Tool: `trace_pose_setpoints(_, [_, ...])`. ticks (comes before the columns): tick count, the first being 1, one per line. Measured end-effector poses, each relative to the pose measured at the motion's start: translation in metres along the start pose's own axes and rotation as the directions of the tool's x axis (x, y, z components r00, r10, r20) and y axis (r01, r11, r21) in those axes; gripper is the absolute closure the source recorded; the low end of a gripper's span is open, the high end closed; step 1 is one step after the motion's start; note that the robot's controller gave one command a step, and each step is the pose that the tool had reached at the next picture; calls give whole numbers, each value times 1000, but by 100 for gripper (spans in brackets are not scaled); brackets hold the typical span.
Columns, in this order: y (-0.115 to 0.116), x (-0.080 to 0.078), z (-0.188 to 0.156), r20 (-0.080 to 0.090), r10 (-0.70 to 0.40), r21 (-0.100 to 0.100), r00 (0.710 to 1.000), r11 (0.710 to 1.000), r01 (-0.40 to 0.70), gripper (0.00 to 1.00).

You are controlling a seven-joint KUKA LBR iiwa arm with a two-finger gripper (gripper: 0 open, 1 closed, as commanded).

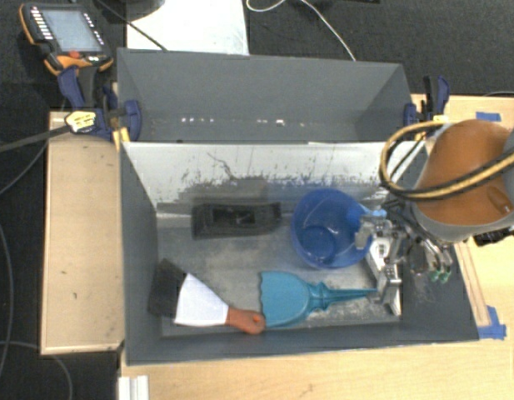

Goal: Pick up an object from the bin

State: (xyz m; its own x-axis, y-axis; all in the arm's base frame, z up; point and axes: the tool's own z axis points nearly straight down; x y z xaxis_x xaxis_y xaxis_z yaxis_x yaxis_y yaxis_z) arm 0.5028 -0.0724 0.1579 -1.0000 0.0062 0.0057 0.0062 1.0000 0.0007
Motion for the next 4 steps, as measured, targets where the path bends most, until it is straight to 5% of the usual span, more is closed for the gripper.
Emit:
trace_pose_setpoints(1, [1, -2, -4, 8, -5, 1, 1000, 1000, 5, 0])
trace_pose_setpoints(2, [21, -21, 72, 4, -191, 1, 982, 982, 191, 0])
trace_pose_setpoints(3, [24, -34, 84, 17, -388, 8, 922, 922, 388, 100])
trace_pose_setpoints(4, [24, -34, 84, 17, -389, 8, 921, 921, 389, 100])
